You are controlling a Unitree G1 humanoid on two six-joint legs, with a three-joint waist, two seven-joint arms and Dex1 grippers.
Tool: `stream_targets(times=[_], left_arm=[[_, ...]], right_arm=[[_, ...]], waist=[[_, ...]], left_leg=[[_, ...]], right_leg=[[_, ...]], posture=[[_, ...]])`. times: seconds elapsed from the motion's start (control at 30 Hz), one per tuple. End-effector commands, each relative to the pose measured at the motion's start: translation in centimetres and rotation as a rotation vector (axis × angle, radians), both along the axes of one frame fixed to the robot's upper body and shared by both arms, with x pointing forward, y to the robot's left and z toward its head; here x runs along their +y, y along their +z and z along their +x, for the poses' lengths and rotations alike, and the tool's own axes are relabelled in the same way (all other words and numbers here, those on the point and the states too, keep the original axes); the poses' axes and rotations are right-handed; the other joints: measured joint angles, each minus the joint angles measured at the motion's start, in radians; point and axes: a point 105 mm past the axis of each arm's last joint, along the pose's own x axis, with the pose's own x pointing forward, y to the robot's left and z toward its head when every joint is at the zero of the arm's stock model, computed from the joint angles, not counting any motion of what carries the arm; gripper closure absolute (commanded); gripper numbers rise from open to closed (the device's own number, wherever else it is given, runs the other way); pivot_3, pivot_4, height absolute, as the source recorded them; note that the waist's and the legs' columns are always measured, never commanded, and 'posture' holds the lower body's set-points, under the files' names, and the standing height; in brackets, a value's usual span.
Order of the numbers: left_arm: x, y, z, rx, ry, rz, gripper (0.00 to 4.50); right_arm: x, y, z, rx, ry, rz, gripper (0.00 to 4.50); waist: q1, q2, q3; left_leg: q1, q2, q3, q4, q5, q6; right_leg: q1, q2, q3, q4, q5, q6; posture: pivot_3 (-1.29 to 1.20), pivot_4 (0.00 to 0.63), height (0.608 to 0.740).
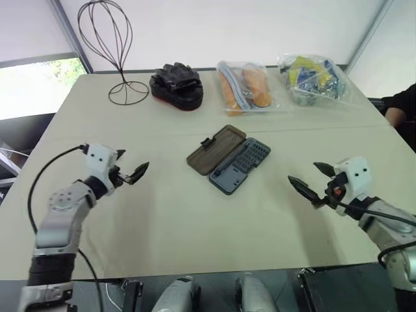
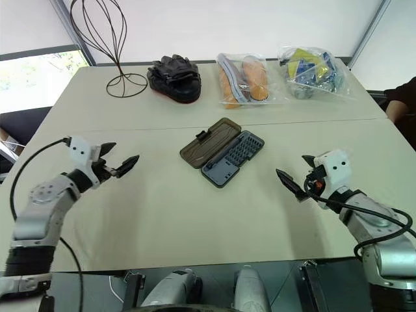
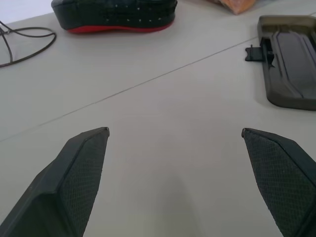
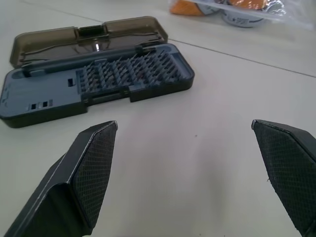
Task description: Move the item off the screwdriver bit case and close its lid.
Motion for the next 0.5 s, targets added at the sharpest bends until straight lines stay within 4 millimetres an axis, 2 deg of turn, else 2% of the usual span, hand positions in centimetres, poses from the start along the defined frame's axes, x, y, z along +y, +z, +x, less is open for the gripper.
stream_targets(times=[0.03, 0.1, 0.17, 0.5], left_arm=[[0.3, 1.0, -0.1, -0.005, -0.038, -0.024, 0.01], [-0.3, 1.1, -0.6, 0.012, -0.079, -0.076, 0.01], [-0.5, 0.8, -0.9, 0.016, -0.085, -0.058, 0.01], [0.6, 0.1, -1.3, 0.024, -0.016, -0.082, 0.01]], right_arm=[[0.5, 1.6, 0.0, -0.049, 0.025, -0.006, 0.00], [0.8, 1.6, 0.0, -0.052, 0.027, -0.007, 0.00], [1.0, 1.4, -0.1, -0.050, 0.027, -0.005, 0.00], [1.1, 0.7, 0.4, -0.037, 0.027, -0.018, 0.00]], waist=[[0.001, 0.000, 0.000], [0.001, 0.000, 0.000], [0.000, 0.000, 0.000], [0.001, 0.000, 0.000]], left_leg=[[0.000, 0.000, 0.000, 0.000, 0.000, 0.000], [0.000, 0.000, 0.000, 0.000, 0.000, 0.000], [0.000, 0.000, 0.000, 0.000, 0.000, 0.000], [0.000, 0.000, 0.000, 0.000, 0.000, 0.000]], right_leg=[[0.000, 0.000, 0.000, 0.000, 0.000, 0.000], [0.000, 0.000, 0.000, 0.000, 0.000, 0.000], [0.000, 0.000, 0.000, 0.000, 0.000, 0.000], [0.000, 0.000, 0.000, 0.000, 0.000, 0.000]], posture=[[0.00, 0.150, 0.740], [0.00, 0.150, 0.740], [0.00, 0.150, 0.740], [0.00, 0.150, 0.740]])
